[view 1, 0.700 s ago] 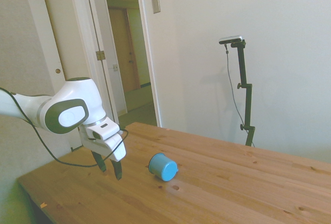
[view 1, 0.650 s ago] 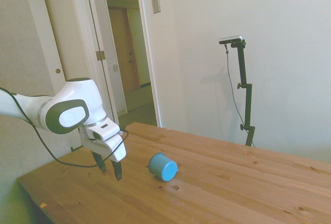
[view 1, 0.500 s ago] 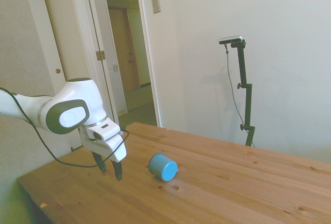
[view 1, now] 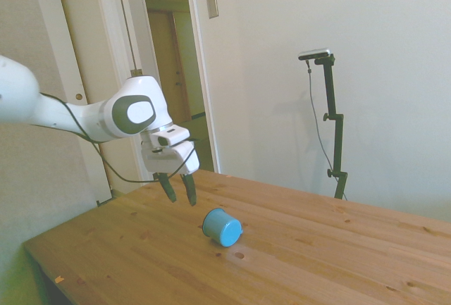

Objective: Flip the mug upright

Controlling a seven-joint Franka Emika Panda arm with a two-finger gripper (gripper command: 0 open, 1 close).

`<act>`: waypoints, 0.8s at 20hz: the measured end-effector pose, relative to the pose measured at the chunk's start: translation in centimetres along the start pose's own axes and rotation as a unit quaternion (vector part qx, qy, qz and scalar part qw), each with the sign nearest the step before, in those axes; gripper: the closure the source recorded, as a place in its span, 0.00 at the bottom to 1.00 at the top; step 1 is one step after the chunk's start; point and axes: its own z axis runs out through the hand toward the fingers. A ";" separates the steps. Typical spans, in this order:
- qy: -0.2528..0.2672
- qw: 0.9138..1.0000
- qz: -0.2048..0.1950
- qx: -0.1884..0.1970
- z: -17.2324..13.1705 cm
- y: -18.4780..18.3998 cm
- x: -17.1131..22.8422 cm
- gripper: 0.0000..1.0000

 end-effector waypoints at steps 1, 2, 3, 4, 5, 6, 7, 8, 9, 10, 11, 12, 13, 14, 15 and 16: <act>0.005 1.000 0.006 -0.013 0.0 -1.2 0.7 0.00; 0.015 0.999 0.014 -0.025 0.1 -2.4 1.4 0.00; 0.028 0.999 0.022 -0.033 0.3 -3.6 2.1 0.00; 0.043 0.997 0.035 -0.046 1.5 -7.1 3.5 0.00; 0.044 0.997 0.037 -0.049 1.1 -7.1 3.6 0.00; 0.044 0.997 0.037 -0.055 1.0 -7.2 3.7 0.00; 0.045 0.996 0.035 -0.062 1.1 -7.4 3.6 0.00; 0.049 0.996 0.029 -0.072 1.4 -7.6 3.4 0.00; 0.053 0.995 0.023 -0.082 2.0 -7.9 3.3 0.00; 0.059 0.994 0.018 -0.092 2.5 -8.1 3.1 0.00; 0.067 0.992 0.015 -0.103 3.0 -8.4 2.9 0.00; 0.077 0.991 0.015 -0.113 3.4 -8.5 2.6 0.00; 0.089 0.988 0.015 -0.124 3.5 -8.7 2.3 0.00; 0.102 0.985 0.018 -0.135 3.6 -8.9 1.9 0.00; 0.114 0.983 0.020 -0.144 3.6 -9.1 1.4 0.00; 0.126 0.980 0.024 -0.152 3.6 -9.3 0.8 0.00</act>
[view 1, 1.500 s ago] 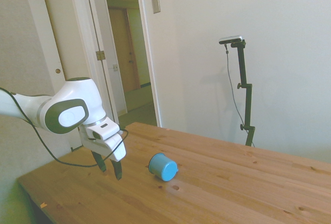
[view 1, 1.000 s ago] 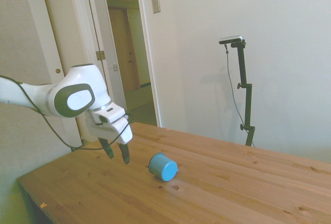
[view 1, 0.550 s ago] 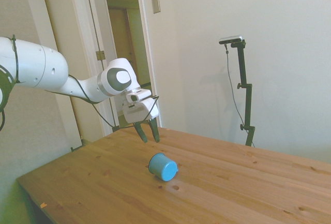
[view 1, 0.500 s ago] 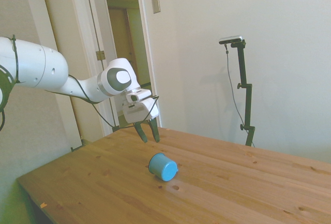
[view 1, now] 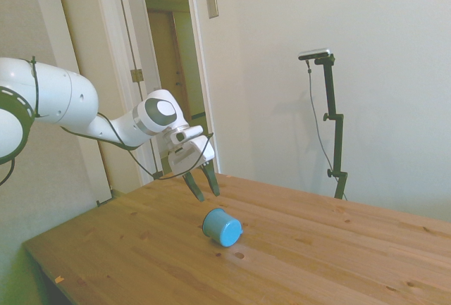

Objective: Flip the mug upright

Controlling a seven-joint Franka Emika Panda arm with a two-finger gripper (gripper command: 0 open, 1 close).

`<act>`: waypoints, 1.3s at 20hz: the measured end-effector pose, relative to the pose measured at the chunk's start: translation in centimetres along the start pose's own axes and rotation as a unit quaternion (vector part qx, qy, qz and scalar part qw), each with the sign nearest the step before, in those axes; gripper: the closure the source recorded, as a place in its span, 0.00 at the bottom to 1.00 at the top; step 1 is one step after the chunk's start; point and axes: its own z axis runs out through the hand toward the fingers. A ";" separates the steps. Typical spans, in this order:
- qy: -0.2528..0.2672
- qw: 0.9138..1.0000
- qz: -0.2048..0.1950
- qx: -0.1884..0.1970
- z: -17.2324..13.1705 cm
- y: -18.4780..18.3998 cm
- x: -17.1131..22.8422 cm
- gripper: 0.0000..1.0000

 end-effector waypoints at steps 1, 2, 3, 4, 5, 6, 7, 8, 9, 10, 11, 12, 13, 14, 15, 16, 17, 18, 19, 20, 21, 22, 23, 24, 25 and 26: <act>0.010 1.000 0.003 -0.007 -0.1 -0.1 -0.6 0.00; 0.016 1.000 0.006 -0.014 0.0 -0.3 -1.1 0.00; 0.023 1.000 0.008 -0.020 0.3 -0.5 -1.6 0.00; 0.026 0.999 0.009 -0.027 0.8 -0.7 -2.0 0.00; 0.029 0.999 0.012 -0.034 1.4 -0.9 -2.4 0.00; 0.032 0.999 0.014 -0.042 2.1 -1.3 -2.7 0.00; 0.036 0.998 0.017 -0.048 2.7 -1.6 -2.9 0.00; 0.039 0.998 0.019 -0.054 3.4 -1.8 -3.1 0.00; 0.041 0.997 0.022 -0.058 3.9 -2.1 -3.3 0.00; 0.044 0.997 0.024 -0.062 4.3 -2.2 -3.4 0.00; 0.050 0.996 0.027 -0.066 4.7 -2.4 -3.4 0.00; 0.055 0.995 0.031 -0.072 5.1 -2.4 -3.4 0.00; 0.058 0.995 0.034 -0.078 5.5 -2.4 -3.4 0.00; 0.064 0.994 0.039 -0.085 5.9 -2.4 -3.3 0.00; 0.067 0.993 0.041 -0.089 6.2 -2.4 -3.2 0.00; 0.068 0.993 0.042 -0.092 6.6 -2.4 -3.1 0.00; 0.070 0.992 0.043 -0.094 6.8 -2.4 -2.9 0.00; 0.071 0.992 0.045 -0.096 7.0 -2.4 -2.8 0.00; 0.072 0.991 0.046 -0.099 7.2 -2.4 -2.7 0.00; 0.074 0.991 0.047 -0.103 7.4 -2.4 -2.6 0.00; 0.078 0.990 0.048 -0.106 7.6 -2.4 -2.5 0.00; 0.081 0.989 0.049 -0.109 7.8 -2.5 -2.4 0.00; 0.082 0.989 0.050 -0.111 8.0 -2.5 -2.4 0.00; 0.084 0.989 0.052 -0.113 8.2 -2.6 -2.3 0.00; 0.086 0.988 0.054 -0.115 8.4 -2.6 -2.2 0.00; 0.087 0.988 0.055 -0.116 8.5 -2.6 -2.2 0.00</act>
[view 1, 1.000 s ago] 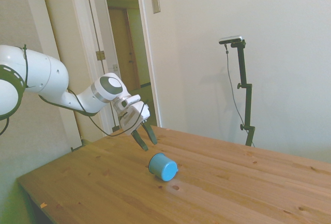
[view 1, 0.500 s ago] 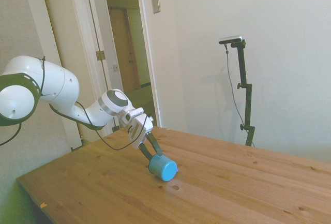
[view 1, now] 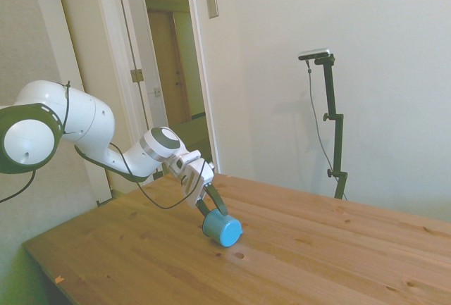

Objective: Flip the mug upright

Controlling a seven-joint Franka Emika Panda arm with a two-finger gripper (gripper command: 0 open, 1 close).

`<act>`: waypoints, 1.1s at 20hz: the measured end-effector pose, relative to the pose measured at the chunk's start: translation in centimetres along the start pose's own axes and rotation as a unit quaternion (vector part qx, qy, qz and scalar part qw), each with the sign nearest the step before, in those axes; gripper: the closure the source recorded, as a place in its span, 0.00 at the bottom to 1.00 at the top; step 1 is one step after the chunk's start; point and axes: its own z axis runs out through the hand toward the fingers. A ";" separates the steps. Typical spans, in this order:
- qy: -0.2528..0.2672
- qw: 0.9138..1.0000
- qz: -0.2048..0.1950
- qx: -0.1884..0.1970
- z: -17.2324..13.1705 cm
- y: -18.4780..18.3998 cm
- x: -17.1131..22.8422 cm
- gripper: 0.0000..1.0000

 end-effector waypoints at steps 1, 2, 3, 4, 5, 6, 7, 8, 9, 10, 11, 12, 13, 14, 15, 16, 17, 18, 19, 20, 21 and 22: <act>0.000 1.000 0.001 -0.001 0.1 0.0 0.0 1.00; 0.001 1.000 0.001 -0.002 0.2 0.0 0.0 1.00; 0.001 1.000 0.002 -0.003 0.3 0.0 0.1 1.00; 0.002 1.000 0.003 -0.003 0.3 0.0 0.1 1.00; 0.002 1.000 0.004 -0.003 0.3 0.0 0.2 1.00; 0.003 1.000 0.004 -0.004 0.4 0.0 0.2 1.00; 0.004 1.000 0.004 -0.004 0.4 0.0 0.2 1.00; 0.006 1.000 0.004 -0.005 0.4 0.0 0.3 1.00; 0.009 1.000 0.004 -0.005 0.4 0.0 0.3 1.00; 0.011 1.000 0.004 -0.006 0.5 0.0 0.3 1.00; 0.012 1.000 0.004 -0.007 0.6 0.0 0.3 1.00; 0.012 1.000 0.004 -0.008 0.6 -0.1 0.3 1.00; 0.012 1.000 0.004 -0.009 0.7 -0.1 0.2 1.00; 0.012 1.000 0.004 -0.009 0.7 -0.1 0.2 1.00; 0.012 1.000 0.004 -0.009 0.7 -0.1 0.2 1.00; 0.012 1.000 0.004 -0.009 0.7 -0.1 0.2 1.00; 0.012 1.000 0.004 -0.009 0.8 -0.1 0.2 1.00; 0.012 1.000 0.005 -0.010 0.8 -0.1 0.2 1.00; 0.012 1.000 0.005 -0.010 0.8 -0.1 0.1 1.00; 0.011 1.000 0.006 -0.011 0.9 -0.2 0.1 1.00; 0.012 1.000 0.006 -0.012 1.0 -0.3 0.1 1.00; 0.014 1.000 0.007 -0.014 1.0 -0.2 0.2 1.00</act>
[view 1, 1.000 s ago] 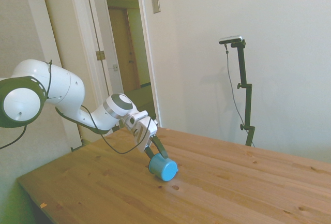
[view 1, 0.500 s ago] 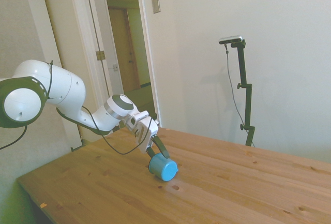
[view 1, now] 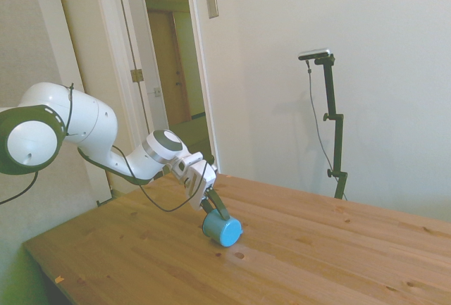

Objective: Flip the mug upright

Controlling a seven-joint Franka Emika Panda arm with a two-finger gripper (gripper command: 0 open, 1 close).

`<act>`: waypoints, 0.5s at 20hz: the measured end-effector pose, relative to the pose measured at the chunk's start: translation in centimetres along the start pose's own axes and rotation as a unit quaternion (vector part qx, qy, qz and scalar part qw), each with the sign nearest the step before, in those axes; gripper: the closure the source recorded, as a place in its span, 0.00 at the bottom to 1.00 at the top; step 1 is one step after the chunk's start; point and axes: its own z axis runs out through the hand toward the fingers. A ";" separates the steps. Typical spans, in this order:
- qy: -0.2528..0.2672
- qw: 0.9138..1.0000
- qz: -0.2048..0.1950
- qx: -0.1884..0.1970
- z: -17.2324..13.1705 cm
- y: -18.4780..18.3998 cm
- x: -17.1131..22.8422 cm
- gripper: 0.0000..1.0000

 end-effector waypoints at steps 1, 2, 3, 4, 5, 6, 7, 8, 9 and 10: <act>0.001 1.000 0.000 -0.001 0.0 0.0 0.1 1.00; 0.002 1.000 0.001 -0.002 0.0 0.1 0.1 1.00; 0.003 1.000 0.002 -0.003 0.0 0.1 0.2 1.00; 0.003 1.000 0.003 -0.004 -0.1 0.1 0.3 1.00; 0.004 1.000 0.004 -0.004 -0.1 0.1 0.5 1.00; 0.004 1.000 0.004 -0.005 -0.2 0.1 0.5 1.00; 0.004 1.000 0.005 -0.004 -0.2 0.1 0.6 1.00; 0.004 1.000 0.004 -0.005 -0.1 0.1 0.4 1.00; 0.003 1.000 0.002 -0.006 0.0 0.0 0.3 1.00; 0.003 1.000 0.001 -0.007 0.1 -0.2 0.2 1.00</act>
